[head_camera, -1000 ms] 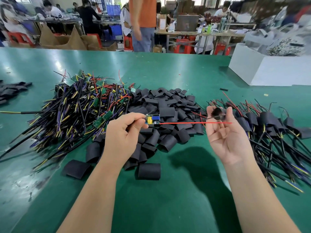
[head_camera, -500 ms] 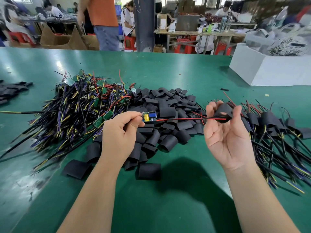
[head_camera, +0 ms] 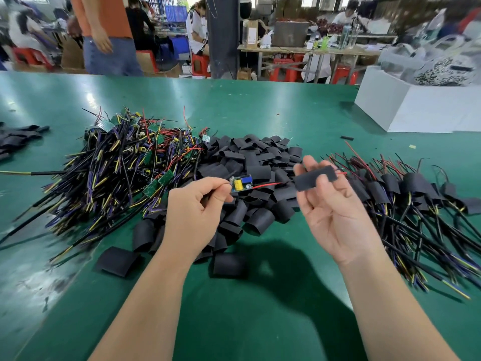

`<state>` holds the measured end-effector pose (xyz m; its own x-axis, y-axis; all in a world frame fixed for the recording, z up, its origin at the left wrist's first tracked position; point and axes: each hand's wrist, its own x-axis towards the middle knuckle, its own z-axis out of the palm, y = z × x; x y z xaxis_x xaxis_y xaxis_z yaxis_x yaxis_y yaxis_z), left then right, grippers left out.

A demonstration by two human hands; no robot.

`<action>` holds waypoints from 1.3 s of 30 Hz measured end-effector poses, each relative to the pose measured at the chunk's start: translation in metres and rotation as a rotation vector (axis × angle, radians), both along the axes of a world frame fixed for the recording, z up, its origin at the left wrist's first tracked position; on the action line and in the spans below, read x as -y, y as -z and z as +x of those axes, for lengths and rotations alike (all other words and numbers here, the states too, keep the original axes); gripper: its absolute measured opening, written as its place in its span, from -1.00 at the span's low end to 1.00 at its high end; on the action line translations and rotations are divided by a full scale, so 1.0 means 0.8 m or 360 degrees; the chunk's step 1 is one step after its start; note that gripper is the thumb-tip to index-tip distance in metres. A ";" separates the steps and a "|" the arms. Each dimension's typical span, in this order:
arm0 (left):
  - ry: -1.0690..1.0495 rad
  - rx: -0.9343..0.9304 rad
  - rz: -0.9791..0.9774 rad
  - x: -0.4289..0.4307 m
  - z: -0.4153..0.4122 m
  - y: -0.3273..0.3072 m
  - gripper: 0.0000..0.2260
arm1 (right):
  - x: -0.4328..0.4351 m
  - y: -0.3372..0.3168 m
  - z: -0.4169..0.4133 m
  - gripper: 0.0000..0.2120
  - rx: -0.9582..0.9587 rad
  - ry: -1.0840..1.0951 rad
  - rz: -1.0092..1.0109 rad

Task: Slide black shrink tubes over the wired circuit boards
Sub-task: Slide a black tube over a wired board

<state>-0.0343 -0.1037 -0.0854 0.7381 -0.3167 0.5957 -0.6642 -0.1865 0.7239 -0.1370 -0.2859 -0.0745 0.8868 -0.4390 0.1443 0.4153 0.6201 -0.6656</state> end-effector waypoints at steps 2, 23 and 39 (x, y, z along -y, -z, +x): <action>0.0104 -0.0057 -0.0007 0.008 -0.009 -0.001 -0.89 | -0.012 0.006 0.005 -0.77 -0.0031 -0.0079 -0.0072; 0.0257 -0.0088 0.0104 0.015 -0.016 0.004 -0.90 | -0.029 0.013 0.007 -0.77 -0.0135 -0.0132 -0.0345; 0.0042 0.0137 0.0413 0.013 -0.011 0.008 -0.90 | -0.039 0.027 0.014 -0.79 -0.0284 0.0046 -0.0930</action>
<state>-0.0431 -0.1138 -0.0918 0.6777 -0.4853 0.5525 -0.7285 -0.3403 0.5946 -0.1261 -0.2545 -0.0958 0.9085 -0.3560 0.2188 0.2771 0.1216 -0.9531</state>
